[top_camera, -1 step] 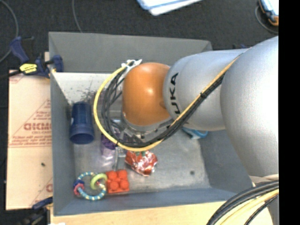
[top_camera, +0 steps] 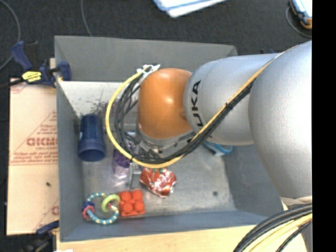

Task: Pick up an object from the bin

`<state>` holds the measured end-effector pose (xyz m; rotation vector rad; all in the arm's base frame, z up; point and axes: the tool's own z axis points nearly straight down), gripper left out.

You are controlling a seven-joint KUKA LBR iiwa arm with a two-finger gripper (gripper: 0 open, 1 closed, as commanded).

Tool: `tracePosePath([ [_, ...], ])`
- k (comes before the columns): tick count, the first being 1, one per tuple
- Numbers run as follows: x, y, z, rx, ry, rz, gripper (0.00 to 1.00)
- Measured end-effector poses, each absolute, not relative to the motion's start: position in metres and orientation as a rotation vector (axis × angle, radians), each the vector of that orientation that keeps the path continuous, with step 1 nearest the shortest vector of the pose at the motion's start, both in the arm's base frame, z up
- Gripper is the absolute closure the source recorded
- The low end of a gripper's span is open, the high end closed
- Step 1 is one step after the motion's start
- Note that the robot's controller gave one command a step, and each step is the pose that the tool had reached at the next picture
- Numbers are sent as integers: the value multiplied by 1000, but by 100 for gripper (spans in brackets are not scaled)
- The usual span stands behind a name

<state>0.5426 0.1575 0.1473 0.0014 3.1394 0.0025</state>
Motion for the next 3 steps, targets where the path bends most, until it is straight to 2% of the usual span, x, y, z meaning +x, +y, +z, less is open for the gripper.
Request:
tracePosePath([
  [1, 527, 122, 120, -302, 3132, 0, 0],
  [2, 534, 70, 102, -371, 3115, 0, 0],
  [3, 516, 47, 107, -393, 3124, -1, 0],
])
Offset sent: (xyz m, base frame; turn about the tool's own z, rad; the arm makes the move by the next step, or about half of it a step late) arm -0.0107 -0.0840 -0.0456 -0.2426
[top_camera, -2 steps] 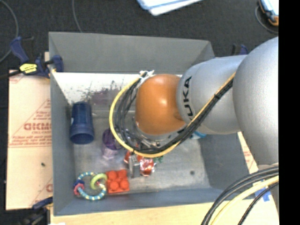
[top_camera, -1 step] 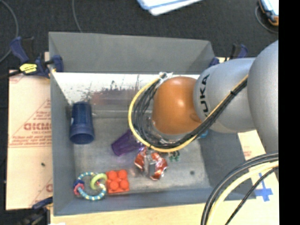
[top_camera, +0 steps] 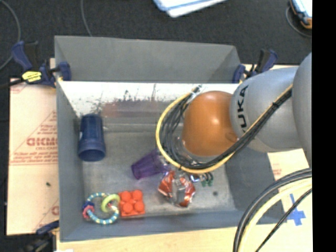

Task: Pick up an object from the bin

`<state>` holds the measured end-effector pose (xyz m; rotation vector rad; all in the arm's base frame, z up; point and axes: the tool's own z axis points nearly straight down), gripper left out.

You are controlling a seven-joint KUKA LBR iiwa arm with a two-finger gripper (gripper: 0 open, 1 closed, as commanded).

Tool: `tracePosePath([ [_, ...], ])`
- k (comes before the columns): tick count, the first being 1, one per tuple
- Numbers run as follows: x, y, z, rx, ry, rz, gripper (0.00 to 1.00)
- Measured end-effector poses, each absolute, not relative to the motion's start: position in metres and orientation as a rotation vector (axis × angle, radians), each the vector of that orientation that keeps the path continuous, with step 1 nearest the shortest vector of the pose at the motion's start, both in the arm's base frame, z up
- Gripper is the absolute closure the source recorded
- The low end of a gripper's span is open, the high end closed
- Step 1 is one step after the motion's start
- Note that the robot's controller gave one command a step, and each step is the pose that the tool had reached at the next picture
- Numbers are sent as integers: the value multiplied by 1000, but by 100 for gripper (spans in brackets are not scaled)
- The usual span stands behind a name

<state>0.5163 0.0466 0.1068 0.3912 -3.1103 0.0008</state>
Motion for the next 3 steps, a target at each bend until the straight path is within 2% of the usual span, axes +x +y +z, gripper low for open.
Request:
tracePosePath([
  [1, 537, 46, 87, 366, -3131, -1, 0],
  [2, 525, 46, 81, 326, -3117, -1, 100],
  [3, 525, 46, 81, 324, -3117, -1, 100],
])
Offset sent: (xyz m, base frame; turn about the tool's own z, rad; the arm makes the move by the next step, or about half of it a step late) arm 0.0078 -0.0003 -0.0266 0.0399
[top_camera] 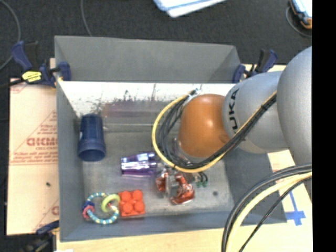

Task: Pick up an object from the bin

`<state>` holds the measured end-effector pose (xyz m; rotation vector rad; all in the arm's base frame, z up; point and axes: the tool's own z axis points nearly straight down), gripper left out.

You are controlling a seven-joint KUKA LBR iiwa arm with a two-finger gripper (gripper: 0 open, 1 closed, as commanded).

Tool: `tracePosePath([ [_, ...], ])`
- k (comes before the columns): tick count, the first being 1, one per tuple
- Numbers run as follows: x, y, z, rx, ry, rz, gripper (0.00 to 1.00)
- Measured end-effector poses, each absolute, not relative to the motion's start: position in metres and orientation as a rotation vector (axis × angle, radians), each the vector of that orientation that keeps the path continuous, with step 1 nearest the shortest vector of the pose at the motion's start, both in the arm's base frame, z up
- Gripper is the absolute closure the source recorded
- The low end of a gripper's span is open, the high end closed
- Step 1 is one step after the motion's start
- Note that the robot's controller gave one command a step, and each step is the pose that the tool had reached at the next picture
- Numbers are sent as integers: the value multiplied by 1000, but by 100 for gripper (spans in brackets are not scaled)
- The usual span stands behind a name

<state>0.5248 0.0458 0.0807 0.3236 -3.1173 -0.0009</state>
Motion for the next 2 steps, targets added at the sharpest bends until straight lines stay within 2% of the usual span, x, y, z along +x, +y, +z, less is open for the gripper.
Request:
tracePosePath([
  [1, 544, 51, 180, 290, -3121, 0, 100],
  [2, 555, 37, 260, 371, -3121, 1, 100],
])
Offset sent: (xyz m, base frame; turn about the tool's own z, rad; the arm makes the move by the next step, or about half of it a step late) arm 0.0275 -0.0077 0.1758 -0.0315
